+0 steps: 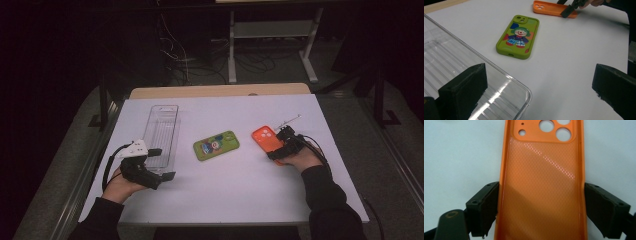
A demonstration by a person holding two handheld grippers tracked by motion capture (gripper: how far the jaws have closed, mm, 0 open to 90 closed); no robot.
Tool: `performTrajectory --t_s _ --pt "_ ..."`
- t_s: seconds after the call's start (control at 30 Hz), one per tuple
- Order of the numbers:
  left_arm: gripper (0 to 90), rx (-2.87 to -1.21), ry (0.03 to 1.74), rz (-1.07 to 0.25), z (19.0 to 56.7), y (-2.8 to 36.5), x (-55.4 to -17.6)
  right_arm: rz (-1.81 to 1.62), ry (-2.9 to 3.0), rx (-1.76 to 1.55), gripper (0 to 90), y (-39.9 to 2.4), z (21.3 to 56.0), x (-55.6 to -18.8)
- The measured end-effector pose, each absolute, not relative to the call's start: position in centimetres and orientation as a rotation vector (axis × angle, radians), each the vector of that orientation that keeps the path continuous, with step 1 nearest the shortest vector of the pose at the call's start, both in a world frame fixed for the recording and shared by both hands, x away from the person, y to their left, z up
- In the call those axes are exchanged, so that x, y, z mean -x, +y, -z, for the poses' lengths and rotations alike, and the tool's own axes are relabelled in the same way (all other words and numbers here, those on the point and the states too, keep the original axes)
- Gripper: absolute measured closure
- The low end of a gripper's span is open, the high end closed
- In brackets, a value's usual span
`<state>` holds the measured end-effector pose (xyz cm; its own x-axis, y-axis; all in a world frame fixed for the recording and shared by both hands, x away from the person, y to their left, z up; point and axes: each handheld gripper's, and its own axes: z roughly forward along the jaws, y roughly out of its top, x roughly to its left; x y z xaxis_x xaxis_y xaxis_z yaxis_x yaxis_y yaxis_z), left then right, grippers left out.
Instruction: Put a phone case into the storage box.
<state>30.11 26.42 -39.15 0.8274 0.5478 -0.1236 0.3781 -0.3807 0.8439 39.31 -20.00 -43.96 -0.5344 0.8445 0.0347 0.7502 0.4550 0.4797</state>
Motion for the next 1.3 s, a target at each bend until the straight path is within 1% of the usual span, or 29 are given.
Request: performTrajectory --t_s 0.27,0.73,0.97,1.3 --pt "0.0 -2.01 0.682 -0.215 39.2 26.4 -30.1 -0.699 2.507 -1.38 16.0 -20.5 43.6 -39.3" --pt "0.0 -2.006 0.676 -0.202 38.7 26.3 -30.5 -0.803 2.538 -1.309 16.0 -20.9 41.8 -38.9" --pt "0.0 -2.012 0.635 -0.19 37.5 26.1 -31.0 -0.845 2.58 -1.216 16.0 -21.0 40.7 -39.0" --pt "0.0 -2.022 0.612 -0.18 35.7 24.9 -32.1 -0.914 2.626 -1.101 15.9 -20.8 38.9 -38.7"
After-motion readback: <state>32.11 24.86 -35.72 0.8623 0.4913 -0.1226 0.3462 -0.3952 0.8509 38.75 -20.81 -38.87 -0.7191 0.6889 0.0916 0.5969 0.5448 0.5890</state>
